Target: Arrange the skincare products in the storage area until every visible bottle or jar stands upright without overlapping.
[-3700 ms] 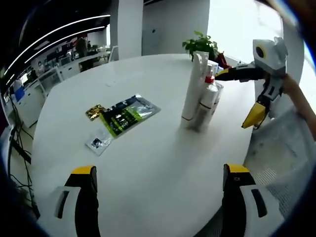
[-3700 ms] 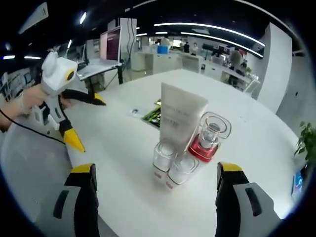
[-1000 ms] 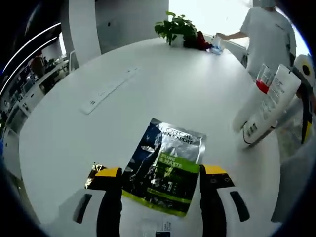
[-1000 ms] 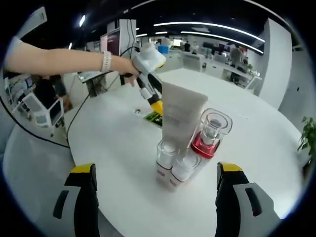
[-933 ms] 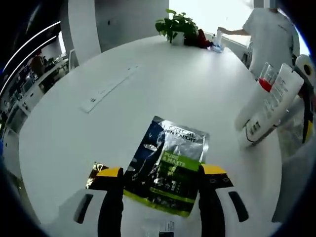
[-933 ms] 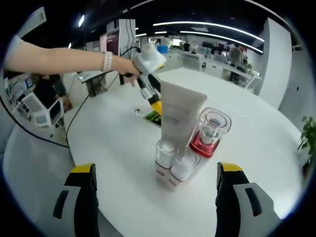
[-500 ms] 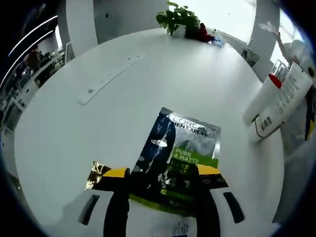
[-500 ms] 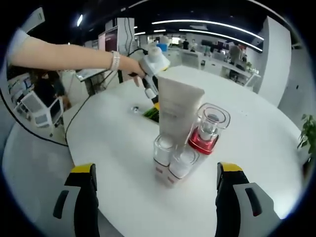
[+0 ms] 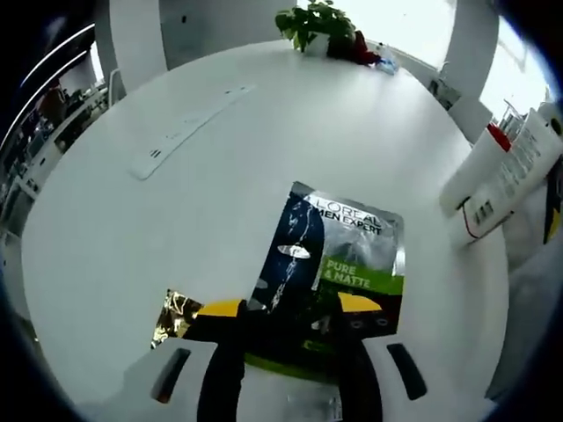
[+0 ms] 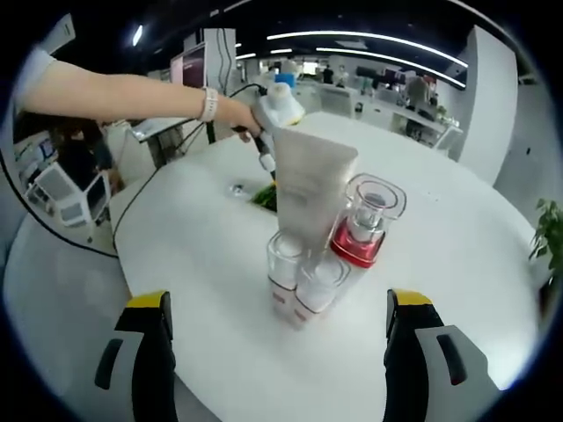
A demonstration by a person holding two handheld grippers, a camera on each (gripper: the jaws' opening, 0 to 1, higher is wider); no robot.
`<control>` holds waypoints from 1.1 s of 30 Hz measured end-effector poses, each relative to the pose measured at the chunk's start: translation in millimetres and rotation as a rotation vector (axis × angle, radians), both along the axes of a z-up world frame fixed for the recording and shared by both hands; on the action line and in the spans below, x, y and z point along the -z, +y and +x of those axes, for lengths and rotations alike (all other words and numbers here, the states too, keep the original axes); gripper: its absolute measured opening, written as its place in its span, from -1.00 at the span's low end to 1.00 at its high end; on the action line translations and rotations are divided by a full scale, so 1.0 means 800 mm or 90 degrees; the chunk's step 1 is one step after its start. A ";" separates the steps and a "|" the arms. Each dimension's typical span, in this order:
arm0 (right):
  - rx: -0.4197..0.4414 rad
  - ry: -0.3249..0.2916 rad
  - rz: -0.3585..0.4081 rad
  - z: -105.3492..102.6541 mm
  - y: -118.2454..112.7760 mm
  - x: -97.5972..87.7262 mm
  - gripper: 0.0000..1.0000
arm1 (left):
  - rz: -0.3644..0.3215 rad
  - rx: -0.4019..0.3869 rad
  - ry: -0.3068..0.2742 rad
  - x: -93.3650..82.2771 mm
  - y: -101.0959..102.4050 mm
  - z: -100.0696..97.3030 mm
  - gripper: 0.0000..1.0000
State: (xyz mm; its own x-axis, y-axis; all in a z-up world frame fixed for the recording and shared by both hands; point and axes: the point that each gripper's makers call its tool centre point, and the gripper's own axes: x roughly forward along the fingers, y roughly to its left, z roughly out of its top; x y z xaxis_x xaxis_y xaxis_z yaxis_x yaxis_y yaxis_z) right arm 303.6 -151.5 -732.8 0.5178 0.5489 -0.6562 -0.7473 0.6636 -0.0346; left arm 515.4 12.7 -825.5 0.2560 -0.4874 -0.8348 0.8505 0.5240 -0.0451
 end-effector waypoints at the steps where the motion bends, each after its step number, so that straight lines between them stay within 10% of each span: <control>1: 0.000 0.001 -0.001 0.000 0.000 0.001 0.99 | 0.001 0.000 -0.001 0.000 0.000 0.001 -0.29; 13: 0.005 0.004 -0.011 0.000 -0.002 0.006 0.99 | 0.037 0.035 -0.035 -0.001 -0.004 -0.003 -0.38; 19: 0.000 0.006 -0.019 -0.001 -0.001 0.009 0.99 | 0.116 0.046 -0.038 0.011 0.026 -0.004 -1.00; 20: 0.000 0.006 -0.019 -0.001 -0.001 0.009 0.99 | 0.045 0.037 -0.063 0.003 0.006 0.004 -0.99; 33: 0.044 -0.008 0.037 0.016 -0.013 -0.006 0.99 | 0.044 0.018 -0.063 0.006 0.019 -0.004 -1.00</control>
State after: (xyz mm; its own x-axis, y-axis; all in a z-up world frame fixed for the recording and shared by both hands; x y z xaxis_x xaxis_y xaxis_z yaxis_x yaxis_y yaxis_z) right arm 316.5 -161.6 -728.4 0.5638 0.5483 -0.6176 -0.6994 0.7147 -0.0040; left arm 512.0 27.9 -830.3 0.3258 -0.4376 -0.8381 0.8637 0.4983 0.0757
